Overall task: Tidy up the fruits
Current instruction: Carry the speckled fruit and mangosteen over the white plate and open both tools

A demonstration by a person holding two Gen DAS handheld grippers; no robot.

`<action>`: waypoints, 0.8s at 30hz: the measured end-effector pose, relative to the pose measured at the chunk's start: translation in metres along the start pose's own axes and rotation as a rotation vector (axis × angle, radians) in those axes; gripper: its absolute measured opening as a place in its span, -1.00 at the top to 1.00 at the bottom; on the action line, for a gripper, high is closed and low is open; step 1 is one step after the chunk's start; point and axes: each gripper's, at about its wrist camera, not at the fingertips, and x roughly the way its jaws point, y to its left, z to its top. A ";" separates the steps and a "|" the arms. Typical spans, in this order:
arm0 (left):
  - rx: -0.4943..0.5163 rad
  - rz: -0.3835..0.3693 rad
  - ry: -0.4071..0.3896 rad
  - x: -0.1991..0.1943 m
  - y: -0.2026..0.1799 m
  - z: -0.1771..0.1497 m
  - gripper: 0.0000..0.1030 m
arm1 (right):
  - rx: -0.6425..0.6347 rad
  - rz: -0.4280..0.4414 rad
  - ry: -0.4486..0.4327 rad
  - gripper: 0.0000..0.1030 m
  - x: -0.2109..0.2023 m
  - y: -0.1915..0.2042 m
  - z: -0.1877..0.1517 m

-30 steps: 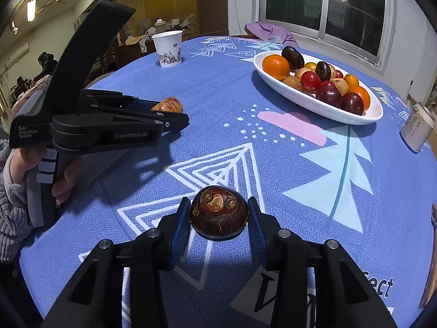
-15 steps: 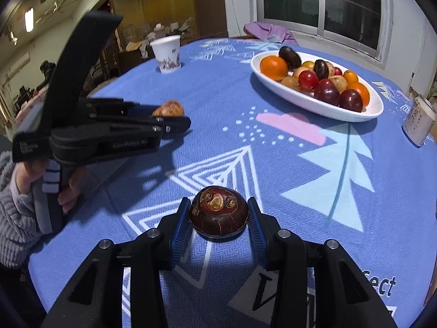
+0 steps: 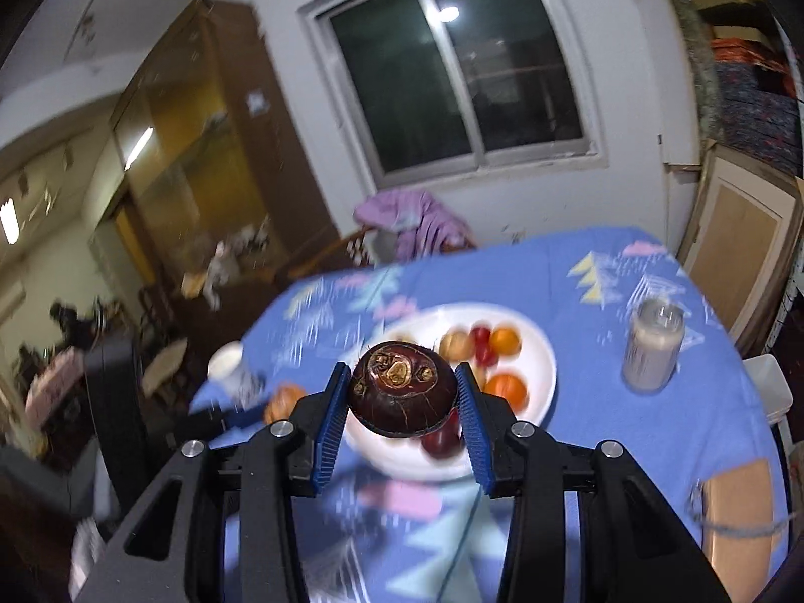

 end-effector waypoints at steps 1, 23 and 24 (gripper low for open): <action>-0.004 -0.001 -0.002 0.009 -0.003 0.005 0.28 | 0.022 -0.005 -0.021 0.17 0.006 -0.005 0.010; -0.073 -0.021 0.141 0.110 0.027 -0.012 0.20 | 0.159 -0.145 0.232 0.16 0.201 -0.079 -0.017; -0.078 -0.029 0.140 0.110 0.028 -0.011 0.03 | 0.155 -0.145 0.236 0.15 0.203 -0.080 -0.018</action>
